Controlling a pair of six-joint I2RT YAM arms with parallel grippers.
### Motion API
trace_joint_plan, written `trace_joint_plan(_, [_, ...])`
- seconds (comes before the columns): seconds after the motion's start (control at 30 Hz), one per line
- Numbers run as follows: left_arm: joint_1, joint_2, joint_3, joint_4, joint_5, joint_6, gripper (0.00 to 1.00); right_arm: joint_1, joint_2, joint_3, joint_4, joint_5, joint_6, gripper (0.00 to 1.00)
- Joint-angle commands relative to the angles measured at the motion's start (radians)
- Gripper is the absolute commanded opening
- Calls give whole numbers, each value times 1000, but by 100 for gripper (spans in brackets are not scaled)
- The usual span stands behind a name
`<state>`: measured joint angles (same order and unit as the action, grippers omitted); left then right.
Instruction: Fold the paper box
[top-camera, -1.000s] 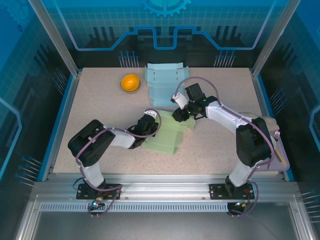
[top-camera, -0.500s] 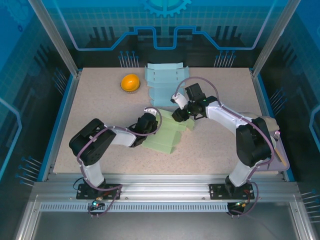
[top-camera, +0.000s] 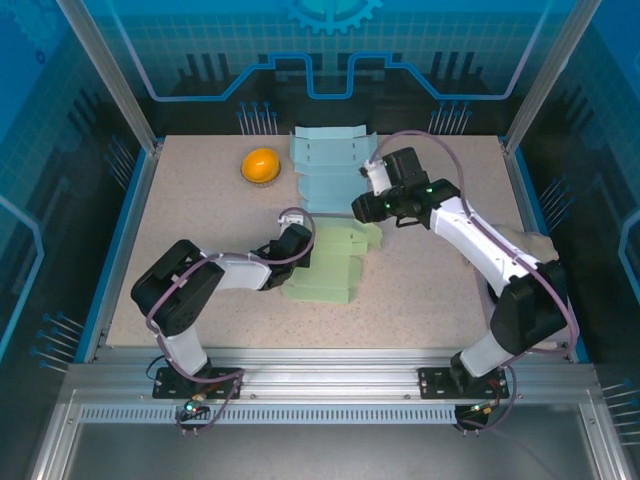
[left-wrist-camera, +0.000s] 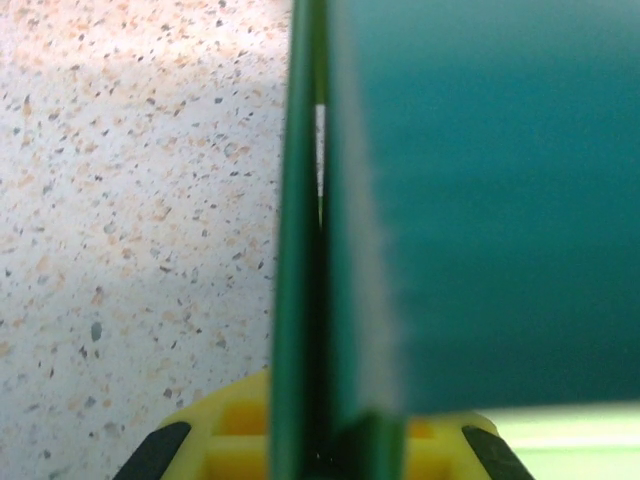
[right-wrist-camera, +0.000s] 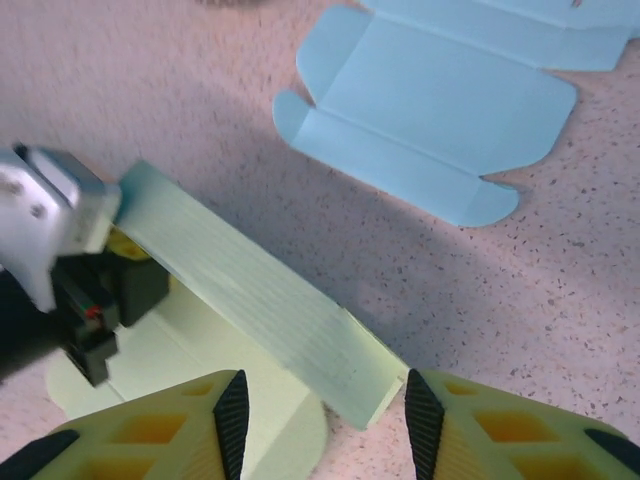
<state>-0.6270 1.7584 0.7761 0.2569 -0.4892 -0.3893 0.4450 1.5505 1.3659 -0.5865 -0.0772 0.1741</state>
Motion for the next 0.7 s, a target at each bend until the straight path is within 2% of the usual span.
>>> trace_joint_plan(0.0, [-11,-17,11,-126,25,-121,0,15,6,9,-63,-17,195,48])
trace_joint_plan(0.23, [-44,-38,14,-164,9,-145,0,39,64,-26,43,-34,321,51])
trace_joint_plan(0.67, [-65,-54,6,-159,1,-149,0,38,159,-75,121,-46,378,55])
